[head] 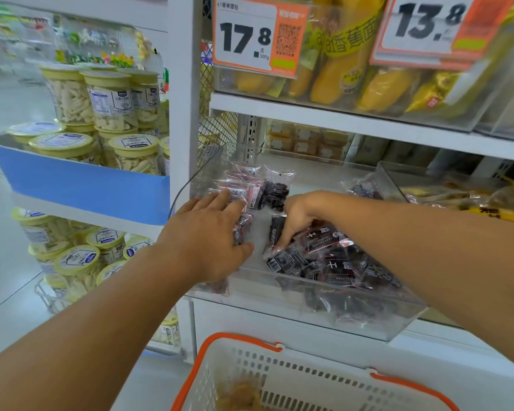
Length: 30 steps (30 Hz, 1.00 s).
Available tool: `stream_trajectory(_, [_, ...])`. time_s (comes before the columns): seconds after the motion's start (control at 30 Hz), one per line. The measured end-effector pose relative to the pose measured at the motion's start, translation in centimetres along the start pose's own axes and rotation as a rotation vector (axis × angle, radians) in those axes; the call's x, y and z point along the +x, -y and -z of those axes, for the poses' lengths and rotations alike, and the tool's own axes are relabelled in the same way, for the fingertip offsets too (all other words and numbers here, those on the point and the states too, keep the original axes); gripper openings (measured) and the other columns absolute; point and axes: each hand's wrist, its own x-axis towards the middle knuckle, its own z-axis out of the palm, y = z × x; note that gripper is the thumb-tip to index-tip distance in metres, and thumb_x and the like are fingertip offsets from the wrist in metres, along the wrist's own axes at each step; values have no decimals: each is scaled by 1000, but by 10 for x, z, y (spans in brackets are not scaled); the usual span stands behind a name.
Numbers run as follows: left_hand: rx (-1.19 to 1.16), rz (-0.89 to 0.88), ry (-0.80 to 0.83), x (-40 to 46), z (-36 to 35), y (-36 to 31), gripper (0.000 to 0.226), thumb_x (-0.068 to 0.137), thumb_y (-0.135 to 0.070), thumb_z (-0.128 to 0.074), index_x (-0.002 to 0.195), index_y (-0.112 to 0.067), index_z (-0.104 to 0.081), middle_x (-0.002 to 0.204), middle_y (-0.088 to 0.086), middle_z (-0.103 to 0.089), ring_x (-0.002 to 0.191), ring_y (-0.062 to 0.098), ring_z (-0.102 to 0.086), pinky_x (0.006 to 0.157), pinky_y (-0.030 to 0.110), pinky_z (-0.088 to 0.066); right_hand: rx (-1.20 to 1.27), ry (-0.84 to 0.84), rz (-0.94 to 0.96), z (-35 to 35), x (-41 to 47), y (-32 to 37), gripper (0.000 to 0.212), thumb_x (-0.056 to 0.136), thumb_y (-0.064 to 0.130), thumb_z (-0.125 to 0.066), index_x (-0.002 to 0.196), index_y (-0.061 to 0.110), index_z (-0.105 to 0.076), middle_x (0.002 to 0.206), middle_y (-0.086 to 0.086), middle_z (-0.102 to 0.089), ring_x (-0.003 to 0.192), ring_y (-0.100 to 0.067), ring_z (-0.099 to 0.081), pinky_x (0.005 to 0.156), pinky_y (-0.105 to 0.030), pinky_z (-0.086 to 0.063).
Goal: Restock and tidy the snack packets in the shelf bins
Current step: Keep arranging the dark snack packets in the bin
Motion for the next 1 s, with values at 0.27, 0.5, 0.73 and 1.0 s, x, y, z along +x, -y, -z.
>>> stream_trajectory(0.27, [-3, 2, -12, -1, -1, 0, 79, 94, -62, -38, 158, -27, -7, 166, 1, -1, 153, 17, -1, 122, 36, -4, 433, -720, 140, 2, -10, -22, 37, 78, 22, -84, 79, 17, -47, 79, 1, -54, 70, -15, -49, 56, -27, -33])
stream_trajectory(0.5, [2, 12, -10, 0, -1, -1, 79, 93, -63, -39, 158, -28, -9, 166, -1, -3, 153, 18, -3, 122, 37, -7, 638, -806, 25, 1, 5, -21, 35, 78, 21, -85, 97, 11, -57, 97, -4, -59, 89, -23, -55, 70, -31, -42])
stream_trajectory(0.73, [7, 24, -9, 2, 0, -5, 80, 93, -63, -42, 157, -28, -10, 166, -1, -4, 152, 19, -4, 122, 38, -8, 507, -660, -9, 17, -9, -21, 26, 87, 27, -77, 81, 7, -61, 72, -3, -59, 63, -13, -54, 62, -28, -42])
stream_trajectory(1.0, [-5, 19, -30, 0, -2, -3, 79, 93, -63, -39, 157, -28, -9, 166, 0, -4, 153, 19, -3, 122, 38, -7, 554, -643, -133, 22, -8, -15, 37, 91, 38, -72, 73, 10, -55, 70, -3, -61, 65, -16, -65, 62, -28, -56])
